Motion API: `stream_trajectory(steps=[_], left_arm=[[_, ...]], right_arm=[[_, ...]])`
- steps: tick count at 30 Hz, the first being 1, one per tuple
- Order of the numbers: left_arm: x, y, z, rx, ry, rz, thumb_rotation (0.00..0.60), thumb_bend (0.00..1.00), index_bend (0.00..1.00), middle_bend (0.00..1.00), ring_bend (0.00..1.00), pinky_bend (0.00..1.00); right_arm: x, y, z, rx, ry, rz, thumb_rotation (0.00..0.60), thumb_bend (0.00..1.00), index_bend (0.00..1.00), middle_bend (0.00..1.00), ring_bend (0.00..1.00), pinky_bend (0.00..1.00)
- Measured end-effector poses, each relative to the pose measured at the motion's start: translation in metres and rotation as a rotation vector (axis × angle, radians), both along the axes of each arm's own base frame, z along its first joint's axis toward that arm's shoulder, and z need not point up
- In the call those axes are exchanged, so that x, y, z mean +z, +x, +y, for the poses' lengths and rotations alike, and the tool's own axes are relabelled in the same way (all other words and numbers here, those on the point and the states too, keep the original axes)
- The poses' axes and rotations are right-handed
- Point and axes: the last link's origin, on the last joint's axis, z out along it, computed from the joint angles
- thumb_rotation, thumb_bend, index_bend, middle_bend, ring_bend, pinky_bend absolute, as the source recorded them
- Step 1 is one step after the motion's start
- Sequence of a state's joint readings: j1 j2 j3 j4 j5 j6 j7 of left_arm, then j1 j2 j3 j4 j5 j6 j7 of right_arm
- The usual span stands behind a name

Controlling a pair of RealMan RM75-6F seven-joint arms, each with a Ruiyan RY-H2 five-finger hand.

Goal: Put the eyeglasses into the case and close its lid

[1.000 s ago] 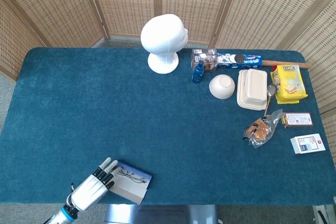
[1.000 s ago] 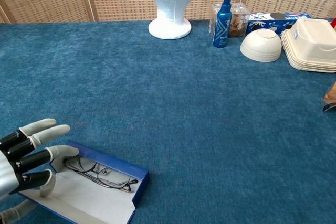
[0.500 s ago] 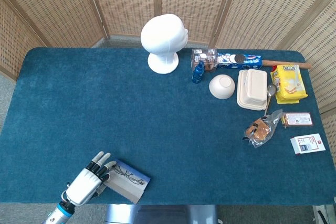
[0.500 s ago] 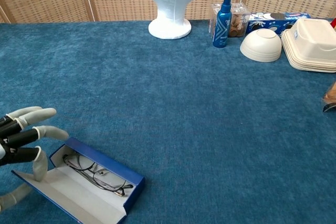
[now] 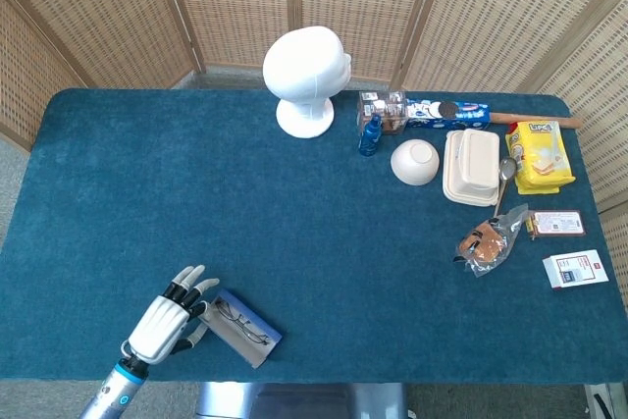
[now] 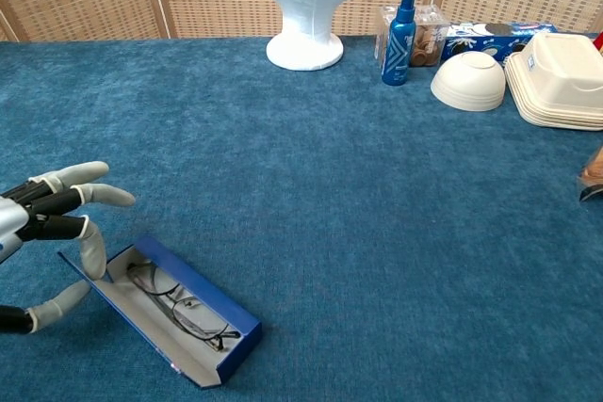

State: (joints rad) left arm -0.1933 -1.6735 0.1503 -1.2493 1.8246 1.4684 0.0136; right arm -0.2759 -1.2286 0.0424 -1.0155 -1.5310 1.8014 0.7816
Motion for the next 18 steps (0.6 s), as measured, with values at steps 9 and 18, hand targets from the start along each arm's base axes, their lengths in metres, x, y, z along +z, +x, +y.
stream_trajectory(steps=[9, 18], left_arm=[[-0.010, 0.004, 0.012, 0.059, -0.016, -0.056, 0.600, 0.38, 0.50, 0.17, 0.00, 0.07], [-0.018, 0.006, 0.020, 0.089, -0.004, -0.101, 0.600, 0.38, 0.49, 0.16, 0.00, 0.06]], right_arm=[[0.000, -0.001, 0.000, -0.007, 0.000, -0.001, 0.452, 0.24, 0.00, 0.17, 0.00, 0.19], [0.001, -0.001, 0.002, -0.012, -0.004, -0.003, 0.438, 0.24, 0.00, 0.17, 0.00, 0.19]])
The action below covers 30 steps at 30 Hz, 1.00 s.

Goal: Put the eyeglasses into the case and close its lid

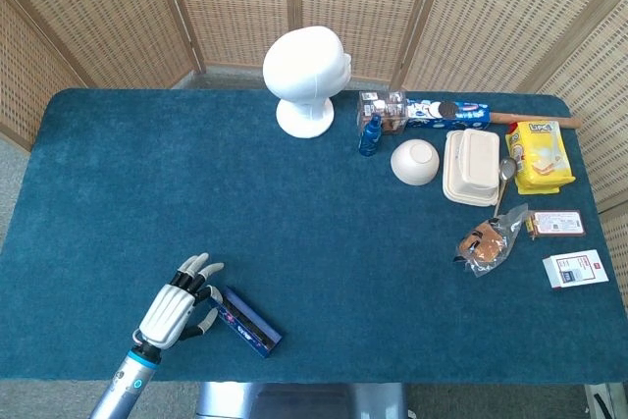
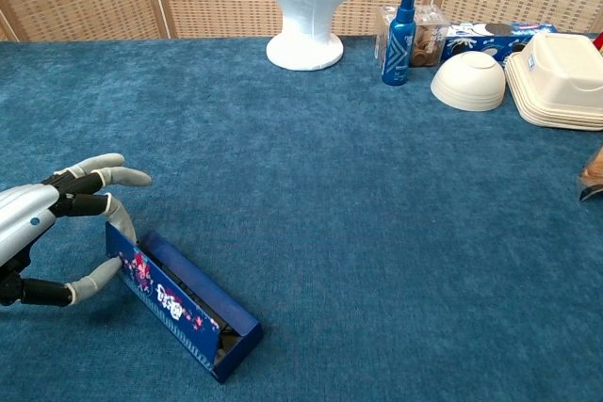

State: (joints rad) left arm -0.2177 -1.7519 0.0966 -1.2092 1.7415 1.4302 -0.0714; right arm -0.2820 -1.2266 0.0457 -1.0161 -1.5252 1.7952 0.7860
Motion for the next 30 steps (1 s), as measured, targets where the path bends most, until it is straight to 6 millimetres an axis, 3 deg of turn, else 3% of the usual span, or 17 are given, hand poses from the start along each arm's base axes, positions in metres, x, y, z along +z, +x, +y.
stream_trajectory(steps=[7, 10, 15, 17, 30], left_arm=[[-0.004, 0.002, 0.005, 0.002, 0.016, 0.010, 0.600, 0.37, 0.44, 0.14, 0.00, 0.04], [-0.005, 0.001, 0.006, 0.008, 0.016, 0.021, 0.600, 0.37, 0.34, 0.09, 0.00, 0.02], [-0.007, -0.002, 0.008, 0.025, 0.025, 0.037, 0.600, 0.37, 0.08, 0.01, 0.00, 0.00], [-0.007, -0.002, 0.010, 0.027, 0.038, 0.038, 0.600, 0.36, 0.03, 0.00, 0.00, 0.00], [-0.004, 0.003, 0.017, 0.026, 0.093, 0.027, 0.600, 0.35, 0.00, 0.00, 0.00, 0.00]], right_arm=[[0.002, 0.000, 0.001, 0.001, -0.004, -0.001, 0.427, 0.24, 0.00, 0.17, 0.00, 0.19], [0.002, -0.001, 0.002, 0.000, -0.005, -0.002, 0.423, 0.24, 0.00, 0.17, 0.00, 0.19], [0.003, 0.000, 0.003, 0.001, -0.007, -0.001, 0.421, 0.24, 0.00, 0.17, 0.00, 0.19], [0.003, 0.000, 0.003, 0.001, -0.009, 0.000, 0.423, 0.24, 0.00, 0.17, 0.00, 0.19], [0.003, 0.001, 0.004, -0.001, -0.007, 0.005, 0.423, 0.24, 0.00, 0.17, 0.00, 0.19]])
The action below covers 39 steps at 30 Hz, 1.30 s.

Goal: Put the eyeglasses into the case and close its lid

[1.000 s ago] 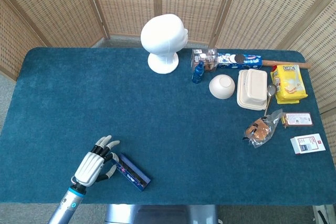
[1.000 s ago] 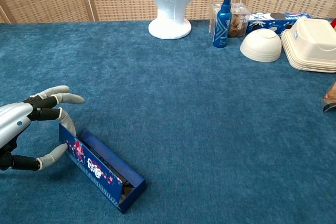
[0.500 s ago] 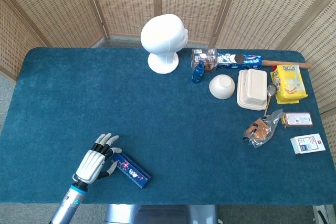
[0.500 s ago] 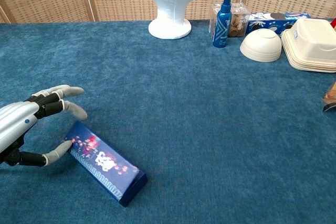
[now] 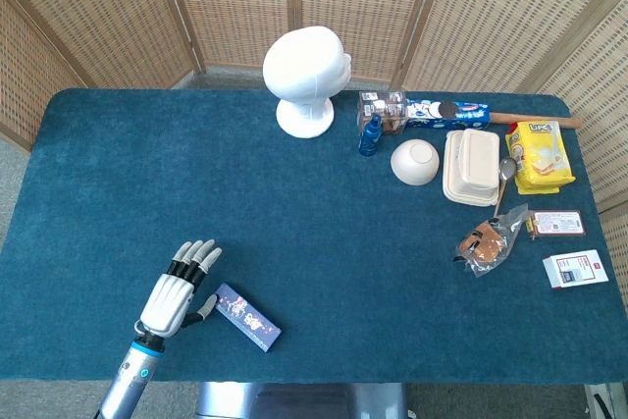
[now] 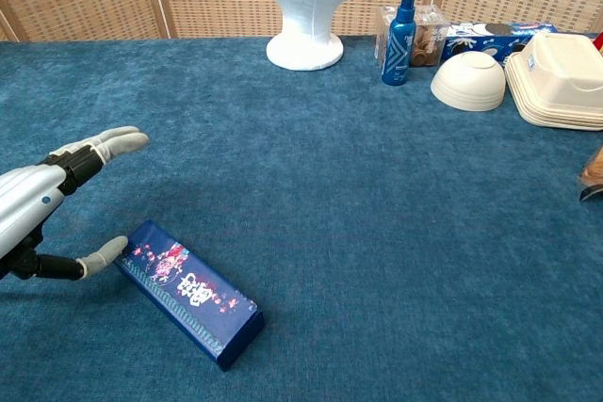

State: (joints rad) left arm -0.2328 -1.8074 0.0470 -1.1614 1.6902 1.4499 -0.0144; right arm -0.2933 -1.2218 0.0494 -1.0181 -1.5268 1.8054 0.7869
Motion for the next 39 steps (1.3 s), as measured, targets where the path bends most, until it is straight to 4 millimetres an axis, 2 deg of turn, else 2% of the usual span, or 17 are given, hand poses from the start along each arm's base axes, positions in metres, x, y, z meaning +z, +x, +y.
stream_trajectory(steps=[13, 21, 31, 39], left_arm=[[-0.003, 0.008, 0.016, 0.019, -0.013, 0.032, 0.600, 0.35, 0.04, 0.00, 0.00, 0.00], [0.011, 0.017, 0.022, 0.021, -0.003, 0.024, 0.600, 0.35, 0.03, 0.00, 0.00, 0.00], [0.076, 0.000, 0.008, 0.063, 0.057, 0.007, 0.600, 0.34, 0.03, 0.00, 0.00, 0.00], [0.126, -0.027, -0.016, 0.141, 0.129, 0.070, 0.600, 0.34, 0.06, 0.00, 0.00, 0.00]], right_arm=[[-0.002, 0.001, 0.000, -0.006, 0.005, 0.004, 0.421, 0.24, 0.00, 0.17, 0.00, 0.19], [-0.004, 0.004, -0.002, -0.008, -0.001, 0.010, 0.419, 0.24, 0.00, 0.17, 0.00, 0.19], [-0.015, 0.022, -0.030, 0.017, 0.012, 0.080, 0.417, 0.24, 0.01, 0.17, 0.00, 0.18], [-0.018, 0.037, -0.052, 0.019, 0.004, 0.160, 0.518, 0.24, 0.03, 0.17, 0.00, 0.16]])
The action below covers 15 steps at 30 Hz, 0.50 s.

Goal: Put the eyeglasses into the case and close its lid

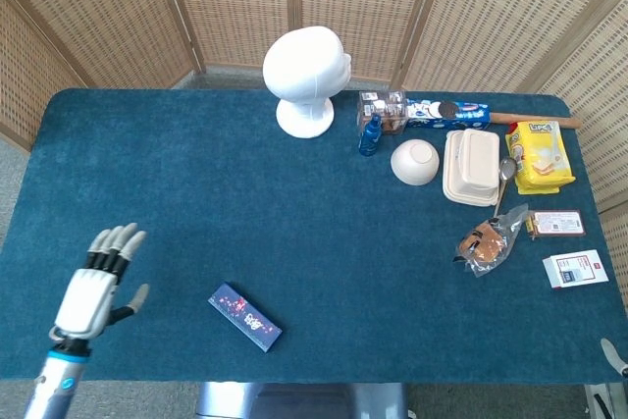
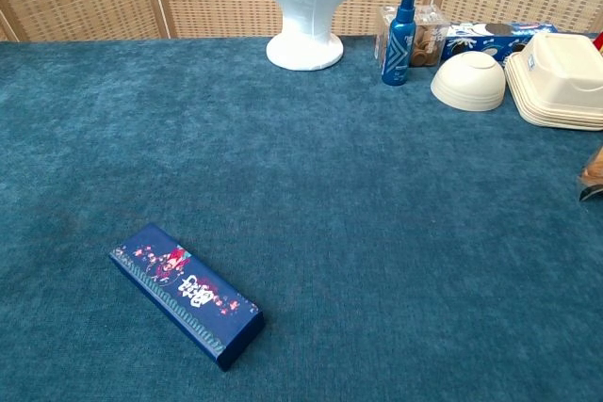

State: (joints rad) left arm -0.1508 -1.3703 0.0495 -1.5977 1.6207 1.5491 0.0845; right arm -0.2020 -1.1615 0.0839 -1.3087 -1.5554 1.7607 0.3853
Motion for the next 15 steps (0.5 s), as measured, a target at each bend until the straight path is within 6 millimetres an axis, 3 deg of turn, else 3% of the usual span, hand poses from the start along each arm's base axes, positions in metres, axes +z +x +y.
stream_trajectory(steps=[11, 15], left_arm=[[0.059, -0.049, -0.059, 0.219, 0.177, 0.075, 0.600, 0.34, 0.11, 0.02, 0.00, 0.00], [0.067, -0.063, -0.074, 0.286, 0.191, 0.110, 0.600, 0.34, 0.12, 0.05, 0.00, 0.00]], right_arm=[[-0.014, 0.019, -0.039, -0.001, 0.060, 0.155, 0.545, 0.24, 0.04, 0.17, 0.00, 0.15], [-0.018, 0.028, -0.050, 0.001, 0.086, 0.169, 0.550, 0.24, 0.04, 0.17, 0.00, 0.15]])
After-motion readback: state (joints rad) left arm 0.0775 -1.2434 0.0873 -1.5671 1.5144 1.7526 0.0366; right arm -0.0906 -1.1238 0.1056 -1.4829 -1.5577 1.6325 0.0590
